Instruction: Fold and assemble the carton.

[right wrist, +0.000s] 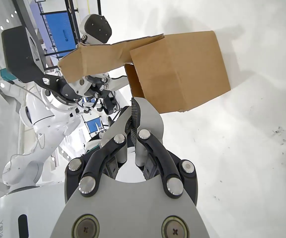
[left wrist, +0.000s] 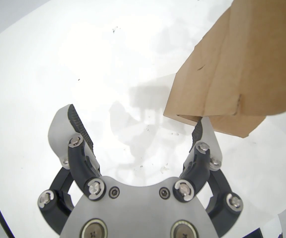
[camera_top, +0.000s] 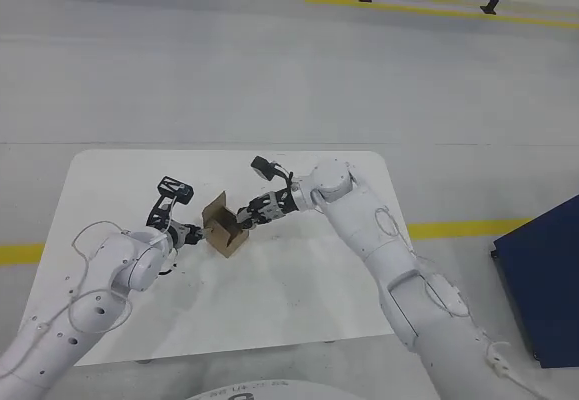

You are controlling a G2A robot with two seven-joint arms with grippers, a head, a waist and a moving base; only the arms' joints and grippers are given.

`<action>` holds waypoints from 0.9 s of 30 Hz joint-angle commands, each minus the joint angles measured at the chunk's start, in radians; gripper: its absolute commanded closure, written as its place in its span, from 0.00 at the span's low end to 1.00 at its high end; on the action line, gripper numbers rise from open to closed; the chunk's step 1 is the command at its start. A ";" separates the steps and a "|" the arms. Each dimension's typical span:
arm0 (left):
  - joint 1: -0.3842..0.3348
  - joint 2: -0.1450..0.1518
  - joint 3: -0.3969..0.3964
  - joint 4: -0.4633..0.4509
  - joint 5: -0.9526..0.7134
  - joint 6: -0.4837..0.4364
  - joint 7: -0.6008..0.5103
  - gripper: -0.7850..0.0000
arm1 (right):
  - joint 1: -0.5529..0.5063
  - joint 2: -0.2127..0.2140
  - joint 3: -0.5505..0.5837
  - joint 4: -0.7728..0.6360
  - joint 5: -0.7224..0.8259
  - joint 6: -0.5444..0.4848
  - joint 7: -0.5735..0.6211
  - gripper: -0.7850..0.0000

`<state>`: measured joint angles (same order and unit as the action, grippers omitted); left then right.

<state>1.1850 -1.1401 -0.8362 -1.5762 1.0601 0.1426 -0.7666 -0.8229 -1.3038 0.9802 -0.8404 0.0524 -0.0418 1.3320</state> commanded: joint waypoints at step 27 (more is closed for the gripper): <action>-0.041 -0.041 -0.024 0.069 -0.078 -0.028 0.024 0.00 | 0.141 -0.074 -0.136 0.228 0.035 0.132 -0.025 1.00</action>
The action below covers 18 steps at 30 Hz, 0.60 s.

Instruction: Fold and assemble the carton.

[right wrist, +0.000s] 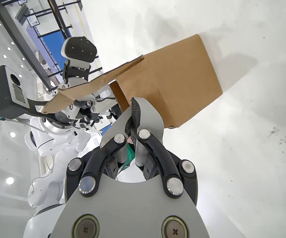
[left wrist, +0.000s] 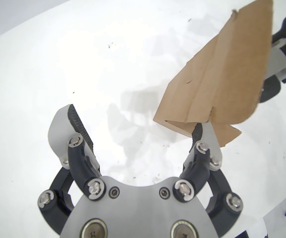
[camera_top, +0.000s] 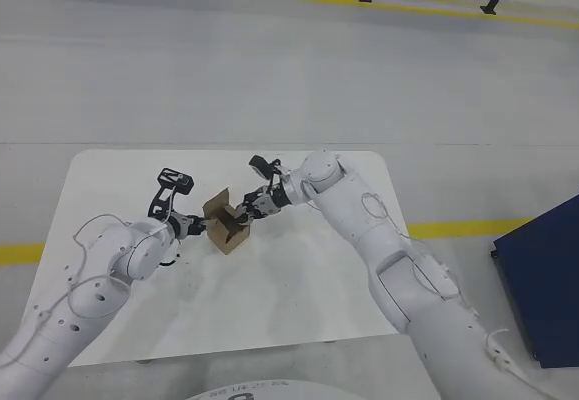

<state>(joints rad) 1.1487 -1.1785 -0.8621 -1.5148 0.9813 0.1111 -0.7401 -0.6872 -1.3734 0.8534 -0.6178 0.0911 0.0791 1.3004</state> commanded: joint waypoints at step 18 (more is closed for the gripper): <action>-0.063 -0.045 0.055 0.092 0.041 0.041 -0.005 0.00 | 0.098 -0.076 -0.095 0.189 0.003 0.083 0.069 1.00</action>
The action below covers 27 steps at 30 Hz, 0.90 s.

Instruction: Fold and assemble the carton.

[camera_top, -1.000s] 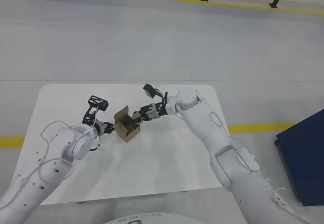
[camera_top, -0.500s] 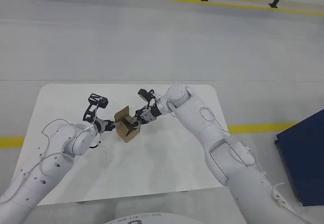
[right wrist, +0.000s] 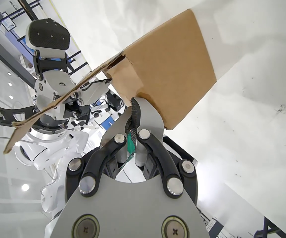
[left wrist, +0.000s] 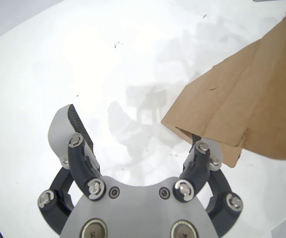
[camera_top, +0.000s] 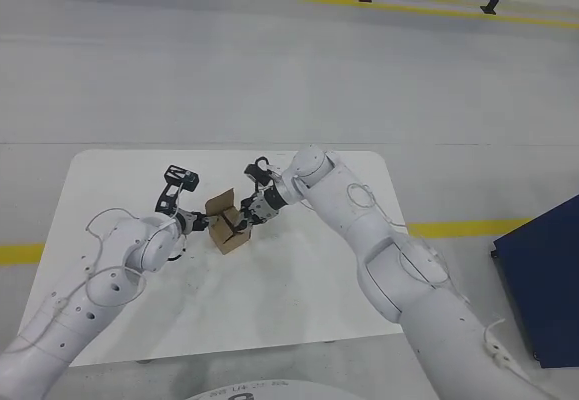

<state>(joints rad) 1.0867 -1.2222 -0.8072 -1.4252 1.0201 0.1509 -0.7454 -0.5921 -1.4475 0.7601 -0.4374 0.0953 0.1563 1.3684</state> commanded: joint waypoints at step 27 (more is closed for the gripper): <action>0.039 -0.015 -0.055 -0.028 0.016 -0.052 0.031 0.00 | 0.032 -0.034 0.007 0.097 0.036 -0.133 -0.034 1.00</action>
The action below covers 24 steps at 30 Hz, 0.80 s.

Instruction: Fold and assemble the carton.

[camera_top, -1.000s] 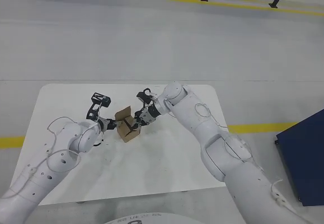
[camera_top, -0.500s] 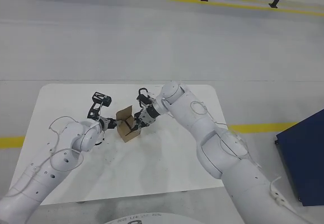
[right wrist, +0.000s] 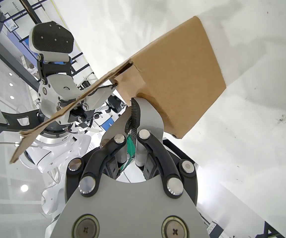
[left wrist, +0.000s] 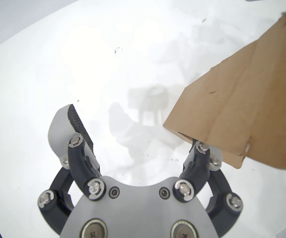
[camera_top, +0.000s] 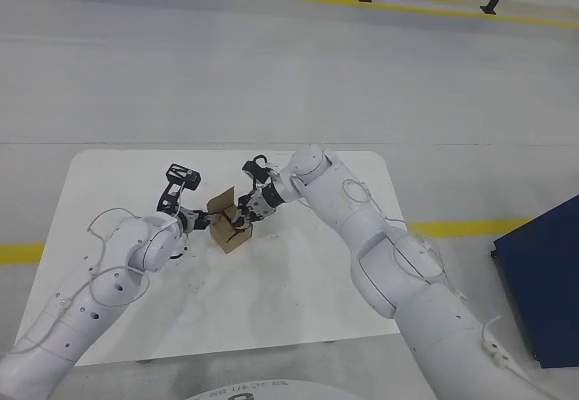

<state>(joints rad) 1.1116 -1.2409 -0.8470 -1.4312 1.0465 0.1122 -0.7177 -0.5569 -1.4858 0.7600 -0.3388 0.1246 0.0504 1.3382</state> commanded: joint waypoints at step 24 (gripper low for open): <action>0.113 0.057 -0.257 -0.156 -0.028 -0.124 -0.015 0.00 | -0.372 0.215 0.259 -0.618 -0.031 -0.347 -0.033 1.00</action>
<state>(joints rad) 1.2439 -1.1792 -1.1259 -1.6123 1.0141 -0.0158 -0.7368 -0.9136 -1.2775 1.0064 -0.9125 0.0962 -0.3187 1.3070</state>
